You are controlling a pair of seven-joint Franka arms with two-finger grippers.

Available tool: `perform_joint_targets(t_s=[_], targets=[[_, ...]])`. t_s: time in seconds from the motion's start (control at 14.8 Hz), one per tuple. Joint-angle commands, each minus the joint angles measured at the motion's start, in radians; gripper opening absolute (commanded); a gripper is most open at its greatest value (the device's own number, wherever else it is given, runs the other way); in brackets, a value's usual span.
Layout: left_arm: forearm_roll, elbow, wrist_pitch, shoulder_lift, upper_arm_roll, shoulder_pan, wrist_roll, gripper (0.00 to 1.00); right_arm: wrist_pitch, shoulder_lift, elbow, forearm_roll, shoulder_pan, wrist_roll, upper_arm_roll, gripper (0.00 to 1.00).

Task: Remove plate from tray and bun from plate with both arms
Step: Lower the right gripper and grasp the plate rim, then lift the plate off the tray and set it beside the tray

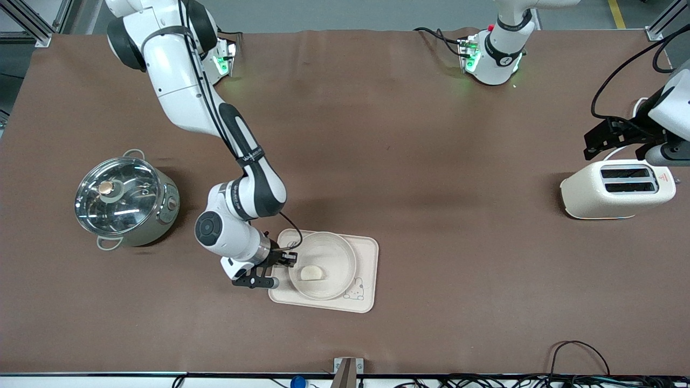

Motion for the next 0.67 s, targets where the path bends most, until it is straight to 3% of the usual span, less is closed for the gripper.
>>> perform_joint_targets(t_s=[0.0,0.34,0.61], targets=[[0.011,0.023,-0.019,0.008,-0.001,-0.003,-0.012,1.00,-0.030,-0.187,-0.206,0.026,-0.010,-0.129,0.010,0.00],[0.011,0.023,-0.019,0.008,-0.001,-0.001,-0.012,1.00,-0.028,-0.320,-0.343,0.052,0.002,-0.128,0.035,0.00],[0.011,0.023,-0.019,0.008,-0.001,-0.001,-0.012,1.00,0.009,-0.439,-0.544,0.052,0.057,-0.133,0.050,0.00]])
